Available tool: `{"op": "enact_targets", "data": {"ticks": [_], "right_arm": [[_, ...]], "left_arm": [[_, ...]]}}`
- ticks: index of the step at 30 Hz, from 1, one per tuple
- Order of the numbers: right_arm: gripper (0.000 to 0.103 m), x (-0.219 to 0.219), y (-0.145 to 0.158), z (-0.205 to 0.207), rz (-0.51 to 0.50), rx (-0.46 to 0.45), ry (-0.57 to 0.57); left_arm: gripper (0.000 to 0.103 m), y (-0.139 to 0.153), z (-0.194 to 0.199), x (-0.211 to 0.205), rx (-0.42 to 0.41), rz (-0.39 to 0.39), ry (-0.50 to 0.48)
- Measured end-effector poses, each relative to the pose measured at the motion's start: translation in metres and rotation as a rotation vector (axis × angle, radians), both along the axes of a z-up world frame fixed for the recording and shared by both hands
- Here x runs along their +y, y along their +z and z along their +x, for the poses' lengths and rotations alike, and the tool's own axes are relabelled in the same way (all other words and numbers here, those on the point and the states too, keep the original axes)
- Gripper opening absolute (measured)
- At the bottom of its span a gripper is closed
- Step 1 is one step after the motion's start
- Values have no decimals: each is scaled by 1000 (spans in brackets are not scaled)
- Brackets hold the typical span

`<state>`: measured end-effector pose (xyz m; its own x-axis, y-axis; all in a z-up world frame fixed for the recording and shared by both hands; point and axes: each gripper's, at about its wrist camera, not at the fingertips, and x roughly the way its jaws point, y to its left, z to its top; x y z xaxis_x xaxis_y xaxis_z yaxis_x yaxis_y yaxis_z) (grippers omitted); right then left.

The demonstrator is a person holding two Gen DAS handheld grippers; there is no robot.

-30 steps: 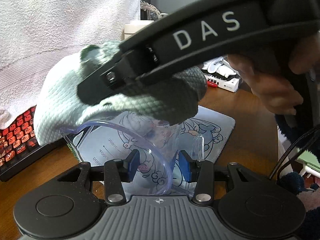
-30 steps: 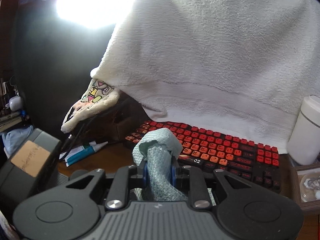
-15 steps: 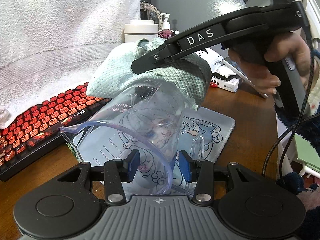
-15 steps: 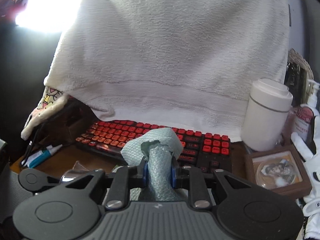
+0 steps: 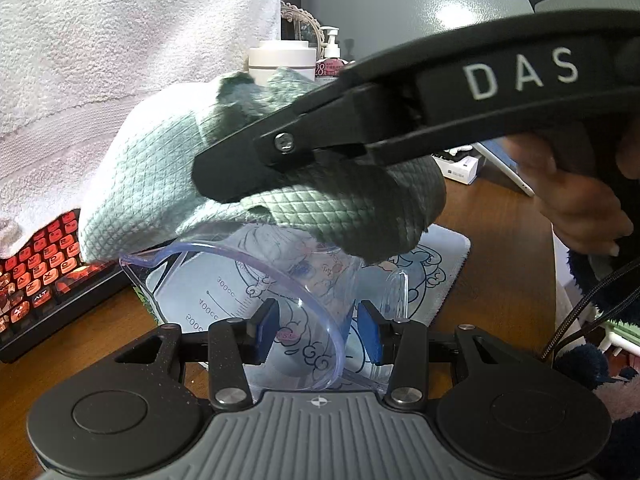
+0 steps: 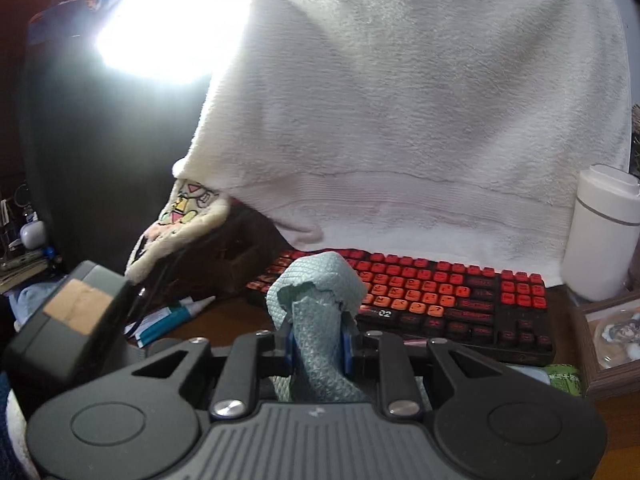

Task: Clean container
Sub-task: 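Sweep the cloth with the right tool across the jug's outer wall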

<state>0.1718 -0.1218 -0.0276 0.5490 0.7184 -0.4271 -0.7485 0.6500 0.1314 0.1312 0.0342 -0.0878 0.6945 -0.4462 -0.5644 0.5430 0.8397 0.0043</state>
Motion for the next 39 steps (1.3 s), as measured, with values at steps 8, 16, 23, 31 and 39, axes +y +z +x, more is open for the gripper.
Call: {"op": "enact_targets", "data": {"ticks": [8, 16, 23, 31, 39], "right_arm": [[20, -32, -7, 8, 58, 18, -47], [20, -61, -15, 23, 90, 32, -181], [20, -51, -18, 6, 73, -4, -216], [20, -27, -15, -24, 53, -24, -132], [20, -33, -16, -20, 56, -8, -151]], "left_arm": [[43, 0, 0, 2, 1, -3, 0], [43, 1, 0, 1, 1, -2, 0], [43, 2, -1, 0, 2, -5, 0], [43, 1, -1, 0, 2, -3, 0], [43, 1, -1, 0, 1, -3, 0]]}}
